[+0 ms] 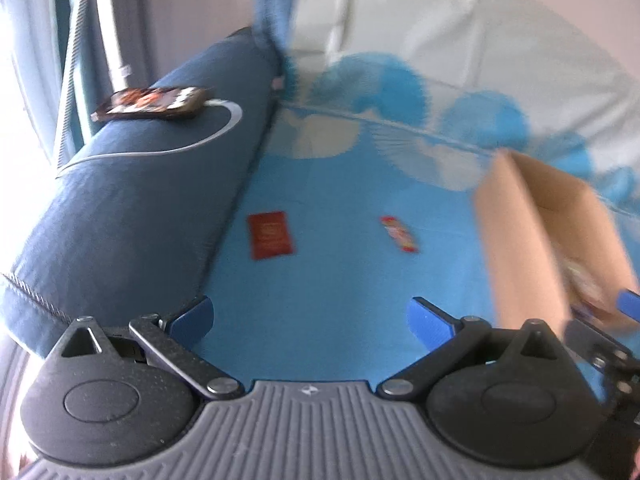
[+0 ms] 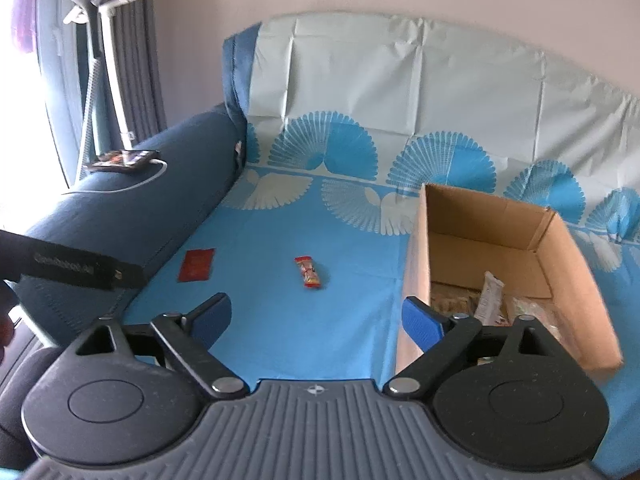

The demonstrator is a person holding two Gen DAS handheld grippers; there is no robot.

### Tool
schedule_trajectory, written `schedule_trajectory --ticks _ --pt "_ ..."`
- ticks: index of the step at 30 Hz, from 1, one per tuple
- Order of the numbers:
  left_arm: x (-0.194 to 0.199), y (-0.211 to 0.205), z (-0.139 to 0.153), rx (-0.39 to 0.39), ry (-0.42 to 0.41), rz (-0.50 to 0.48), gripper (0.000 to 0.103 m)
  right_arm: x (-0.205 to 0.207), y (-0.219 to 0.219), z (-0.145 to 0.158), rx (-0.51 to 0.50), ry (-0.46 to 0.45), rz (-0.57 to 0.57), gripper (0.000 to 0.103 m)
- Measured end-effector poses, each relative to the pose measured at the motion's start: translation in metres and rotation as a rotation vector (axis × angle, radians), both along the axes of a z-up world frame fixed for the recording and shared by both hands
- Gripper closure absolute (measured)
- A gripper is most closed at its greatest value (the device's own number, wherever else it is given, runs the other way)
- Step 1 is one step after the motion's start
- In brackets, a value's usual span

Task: Organize snacks
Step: 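Grasp the red square packet with the left tool while the right tool grasps the red-wrapped candy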

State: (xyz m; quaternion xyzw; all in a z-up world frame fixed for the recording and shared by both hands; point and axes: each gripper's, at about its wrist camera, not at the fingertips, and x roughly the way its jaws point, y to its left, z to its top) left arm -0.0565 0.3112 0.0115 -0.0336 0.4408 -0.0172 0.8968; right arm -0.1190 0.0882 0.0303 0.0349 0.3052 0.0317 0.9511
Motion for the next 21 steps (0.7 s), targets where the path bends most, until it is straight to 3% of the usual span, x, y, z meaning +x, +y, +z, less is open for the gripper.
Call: schedule_trajectory --ticks 7,16,21 --pt "0.104 0.026 -0.054 -0.049 0.152 0.137 0.000 0.107 0.007 -0.052 0.056 0.156 -0.002 0.010" --pt "0.190 0.011 -0.115 0.006 0.254 0.144 0.000 0.220 0.020 -0.124 -0.009 0.253 0.051 0.010" --pt "0.218 0.005 -0.145 0.016 0.302 0.142 0.000 0.267 0.026 -0.166 -0.021 0.327 0.067 0.010"
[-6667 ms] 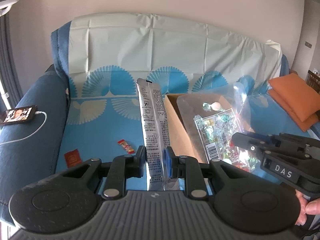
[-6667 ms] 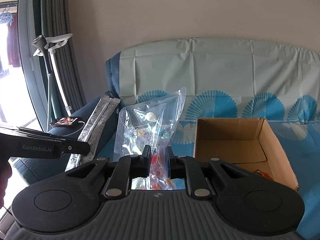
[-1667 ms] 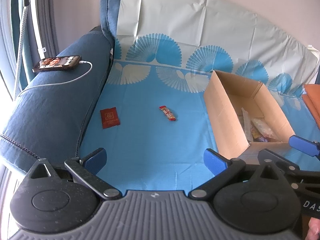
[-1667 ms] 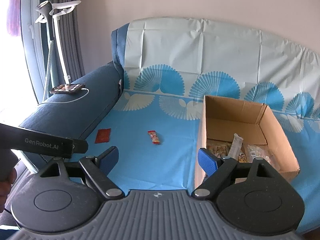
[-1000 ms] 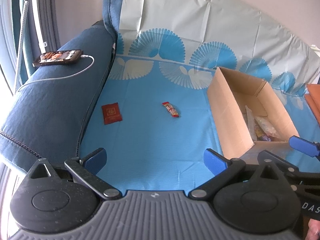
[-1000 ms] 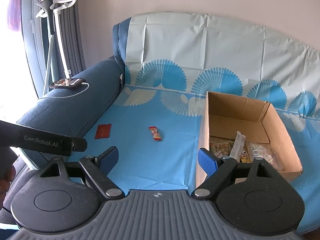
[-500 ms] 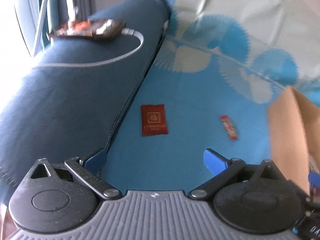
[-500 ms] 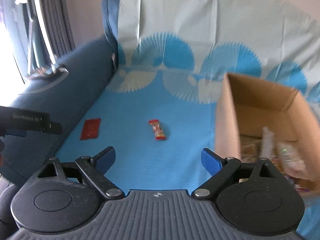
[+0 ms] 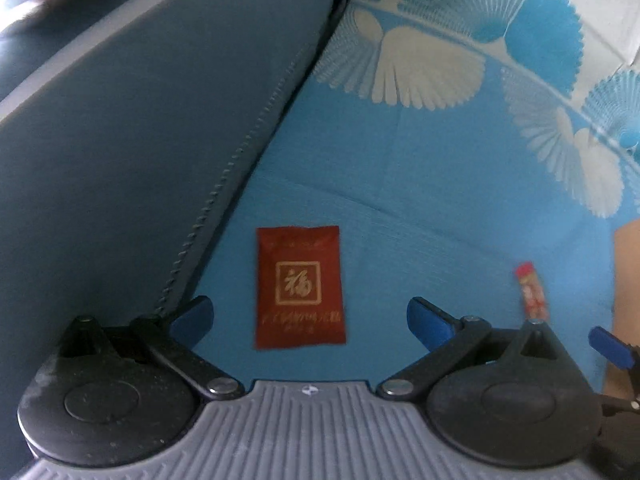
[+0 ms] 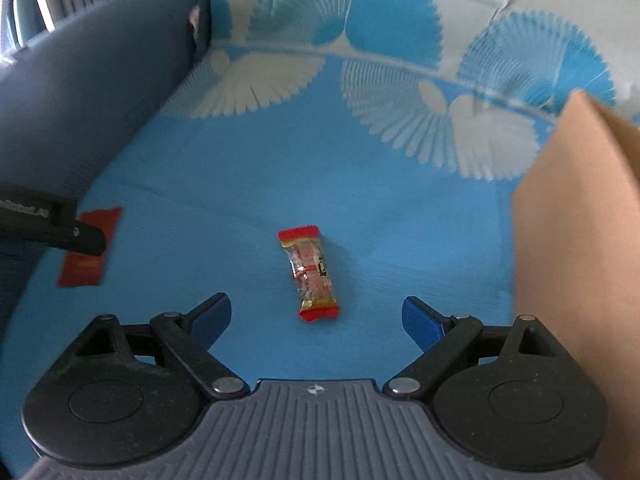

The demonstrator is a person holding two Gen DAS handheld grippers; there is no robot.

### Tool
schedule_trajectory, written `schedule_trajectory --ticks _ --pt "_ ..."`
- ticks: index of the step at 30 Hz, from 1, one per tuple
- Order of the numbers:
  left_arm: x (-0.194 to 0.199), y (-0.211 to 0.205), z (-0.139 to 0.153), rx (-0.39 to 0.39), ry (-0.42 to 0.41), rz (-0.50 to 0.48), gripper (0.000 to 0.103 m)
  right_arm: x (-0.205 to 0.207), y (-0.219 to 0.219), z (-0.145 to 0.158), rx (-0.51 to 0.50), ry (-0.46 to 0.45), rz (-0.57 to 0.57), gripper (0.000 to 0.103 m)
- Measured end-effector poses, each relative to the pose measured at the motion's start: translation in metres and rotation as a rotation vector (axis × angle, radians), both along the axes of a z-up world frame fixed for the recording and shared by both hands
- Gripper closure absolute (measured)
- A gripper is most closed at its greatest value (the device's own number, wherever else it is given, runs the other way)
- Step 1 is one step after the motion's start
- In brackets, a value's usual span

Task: Organize snacks
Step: 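Grasp the red square packet with the left tool while the right tool grasps the red-wrapped candy, then lift the red packet and red-wrapped candy and carry them over the box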

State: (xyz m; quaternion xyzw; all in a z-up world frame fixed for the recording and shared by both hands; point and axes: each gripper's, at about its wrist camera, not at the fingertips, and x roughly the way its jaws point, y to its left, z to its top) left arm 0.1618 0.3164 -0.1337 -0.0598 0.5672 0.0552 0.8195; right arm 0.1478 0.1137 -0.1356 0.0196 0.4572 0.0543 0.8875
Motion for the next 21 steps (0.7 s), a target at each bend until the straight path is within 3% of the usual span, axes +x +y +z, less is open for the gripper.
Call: schedule_trajectory --ticks 6,11,13,14,15,16,17,18,21 --pt "0.019 -0.001 -0.037 0.015 0.064 0.004 0.000 0.027 0.002 -0.030 0.010 0.025 0.001 0.005" --pt "0.018 0.002 -0.040 0.013 0.022 0.015 0.000 0.031 0.002 -0.035 0.035 0.000 0.001 0.003" --pt "0.019 0.001 -0.040 0.011 0.024 0.015 0.000 0.029 0.002 -0.034 0.043 -0.020 0.022 0.011" --pt "0.019 0.001 -0.039 0.012 0.023 0.017 0.000 0.027 0.003 -0.032 0.056 -0.034 0.035 0.023" --pt "0.018 0.000 -0.037 0.017 0.016 0.023 0.007 0.025 0.004 -0.030 0.071 -0.047 0.053 0.041" --pt "0.017 -0.001 -0.033 0.021 -0.009 0.027 0.025 0.022 0.006 -0.027 0.081 -0.063 0.072 0.052" --pt "0.015 -0.002 -0.027 0.030 -0.033 0.022 0.037 0.021 0.008 -0.024 0.078 -0.070 0.084 0.078" --pt "0.015 -0.004 -0.023 0.041 -0.039 0.015 0.049 0.021 0.008 -0.023 0.083 -0.066 0.095 0.080" --pt "0.011 -0.007 -0.011 0.051 -0.067 0.014 0.053 0.017 0.010 -0.015 0.098 -0.059 0.100 0.081"
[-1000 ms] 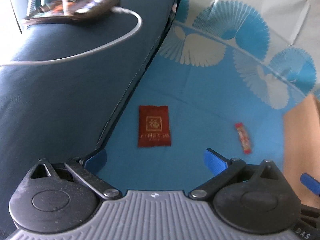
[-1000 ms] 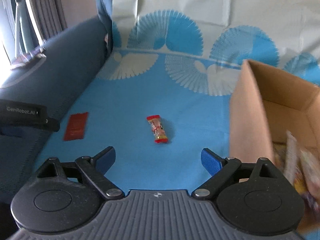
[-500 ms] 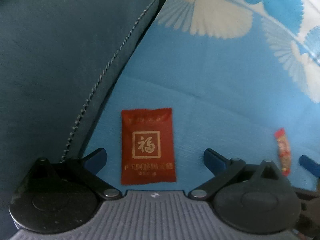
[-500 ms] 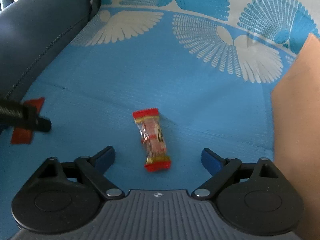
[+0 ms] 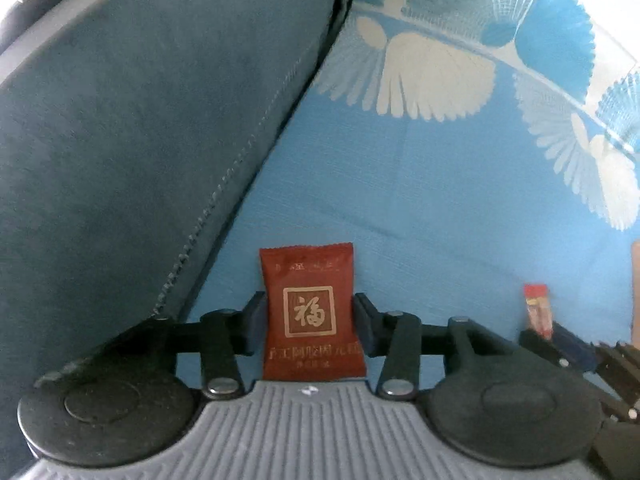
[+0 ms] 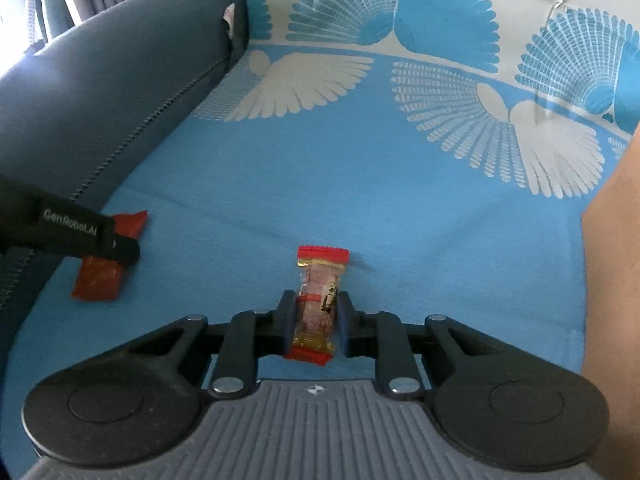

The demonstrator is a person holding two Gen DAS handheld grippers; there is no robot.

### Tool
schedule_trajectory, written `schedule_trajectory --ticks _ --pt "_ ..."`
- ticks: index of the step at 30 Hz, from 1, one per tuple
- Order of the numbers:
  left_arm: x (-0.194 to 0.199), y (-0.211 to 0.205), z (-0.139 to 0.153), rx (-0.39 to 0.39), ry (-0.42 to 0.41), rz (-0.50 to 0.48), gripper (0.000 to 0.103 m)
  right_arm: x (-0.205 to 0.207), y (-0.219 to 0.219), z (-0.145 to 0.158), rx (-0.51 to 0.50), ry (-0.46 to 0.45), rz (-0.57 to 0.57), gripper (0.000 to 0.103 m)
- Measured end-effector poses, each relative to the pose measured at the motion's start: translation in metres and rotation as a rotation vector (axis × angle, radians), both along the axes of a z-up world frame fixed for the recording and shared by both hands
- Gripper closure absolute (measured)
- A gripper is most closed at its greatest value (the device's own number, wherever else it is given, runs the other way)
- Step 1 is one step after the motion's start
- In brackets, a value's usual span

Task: Organize snacks
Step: 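Lift the red packet and red-wrapped candy and carry them over the box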

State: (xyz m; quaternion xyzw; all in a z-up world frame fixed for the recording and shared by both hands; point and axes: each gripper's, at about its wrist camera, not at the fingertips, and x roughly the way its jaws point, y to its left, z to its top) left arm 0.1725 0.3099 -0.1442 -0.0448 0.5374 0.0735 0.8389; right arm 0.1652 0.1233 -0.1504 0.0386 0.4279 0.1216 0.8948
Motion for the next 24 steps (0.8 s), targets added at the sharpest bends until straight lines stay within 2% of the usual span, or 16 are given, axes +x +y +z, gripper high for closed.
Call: schedule_trajectory --ticks 5,9,17,20,24 --pt "-0.017 -0.012 0.041 -0.007 -0.080 -0.036 0.053 -0.025 -0.005 0.037 0.002 -0.072 -0.018 0.081" --pt "-0.040 -0.042 0.086 -0.045 -0.166 -0.114 0.053 -0.058 -0.025 0.077 0.015 -0.155 -0.050 0.081" --pt "-0.095 -0.153 0.161 -0.106 -0.313 -0.379 0.053 -0.148 -0.112 0.149 0.018 -0.295 -0.258 0.081" --pt "-0.117 -0.200 0.175 -0.127 -0.335 -0.467 0.053 -0.182 -0.149 0.164 0.000 -0.328 -0.354 0.081" --pt "-0.137 -0.258 0.181 -0.129 -0.342 -0.570 0.053 -0.219 -0.194 0.169 -0.014 -0.334 -0.435 0.081"
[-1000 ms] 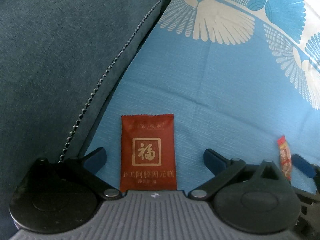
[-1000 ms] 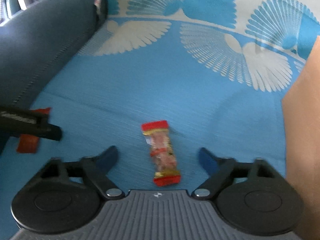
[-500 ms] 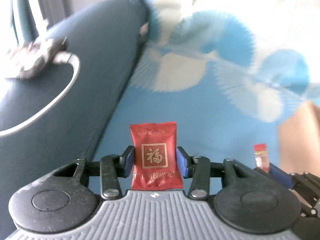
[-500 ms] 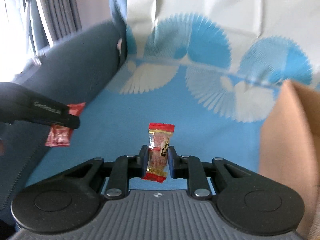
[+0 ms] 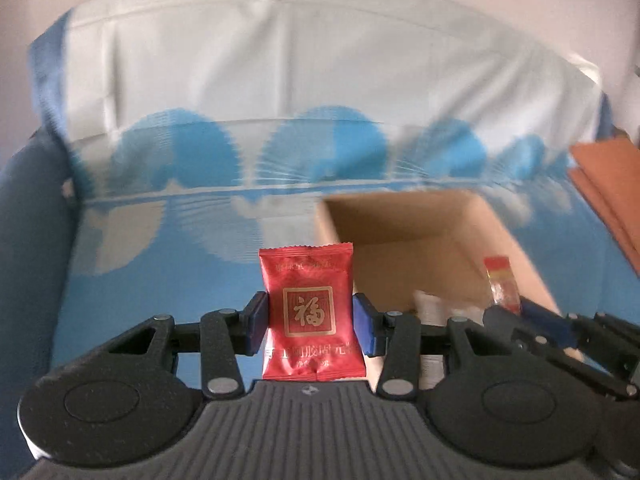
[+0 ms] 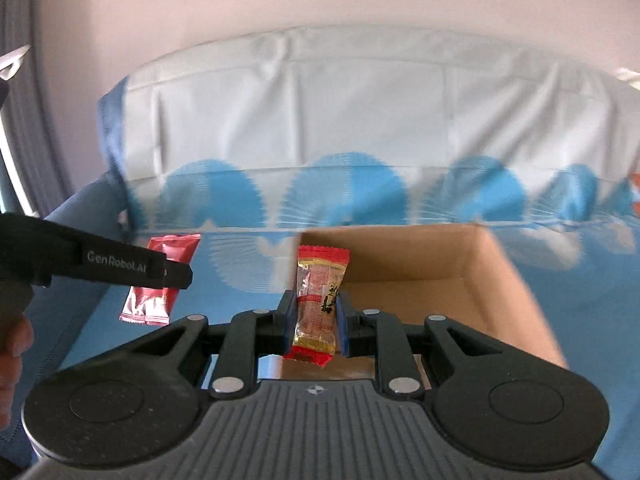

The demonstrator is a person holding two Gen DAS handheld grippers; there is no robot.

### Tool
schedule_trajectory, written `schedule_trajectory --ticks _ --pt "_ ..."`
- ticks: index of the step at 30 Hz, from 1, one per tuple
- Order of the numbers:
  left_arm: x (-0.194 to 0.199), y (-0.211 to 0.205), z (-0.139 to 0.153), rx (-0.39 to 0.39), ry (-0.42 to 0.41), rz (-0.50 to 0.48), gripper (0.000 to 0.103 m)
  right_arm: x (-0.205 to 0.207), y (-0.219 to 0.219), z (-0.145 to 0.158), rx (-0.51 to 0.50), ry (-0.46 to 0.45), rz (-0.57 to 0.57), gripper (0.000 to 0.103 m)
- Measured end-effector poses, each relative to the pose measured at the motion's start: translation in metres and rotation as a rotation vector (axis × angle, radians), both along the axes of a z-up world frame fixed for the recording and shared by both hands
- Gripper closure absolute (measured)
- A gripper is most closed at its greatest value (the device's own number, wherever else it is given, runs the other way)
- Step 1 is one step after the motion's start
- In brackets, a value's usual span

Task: Organize snacks
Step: 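Lift the red packet and red-wrapped candy and carry them over the box, then open the left tool over the box while the right tool releases the candy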

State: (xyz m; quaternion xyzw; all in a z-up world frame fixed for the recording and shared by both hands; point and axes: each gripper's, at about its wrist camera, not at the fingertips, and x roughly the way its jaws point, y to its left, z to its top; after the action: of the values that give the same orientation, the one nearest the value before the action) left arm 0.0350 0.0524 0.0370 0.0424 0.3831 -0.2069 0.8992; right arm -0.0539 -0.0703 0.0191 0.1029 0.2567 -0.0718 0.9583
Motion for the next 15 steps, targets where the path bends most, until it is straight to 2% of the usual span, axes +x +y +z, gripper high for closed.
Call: schedule_trajectory --ticks 3,8,12,14,15 --pt "-0.015 -0.034 -0.002 0.023 -0.008 -0.053 0.053 -0.020 -0.025 -0.004 -0.025 0.010 -0.050 0.081" --pt "-0.019 -0.077 -0.026 0.094 0.027 -0.107 0.053 -0.036 -0.058 -0.018 -0.019 0.047 -0.132 0.081" --pt "-0.017 -0.090 -0.041 0.136 0.052 -0.124 0.049 -0.039 -0.071 -0.027 -0.014 0.064 -0.153 0.081" --pt "-0.014 -0.092 -0.045 0.142 0.058 -0.118 0.035 -0.037 -0.076 -0.032 -0.009 0.073 -0.159 0.079" --pt "-0.013 -0.094 -0.047 0.149 0.063 -0.116 0.013 -0.037 -0.079 -0.033 -0.002 0.079 -0.162 0.075"
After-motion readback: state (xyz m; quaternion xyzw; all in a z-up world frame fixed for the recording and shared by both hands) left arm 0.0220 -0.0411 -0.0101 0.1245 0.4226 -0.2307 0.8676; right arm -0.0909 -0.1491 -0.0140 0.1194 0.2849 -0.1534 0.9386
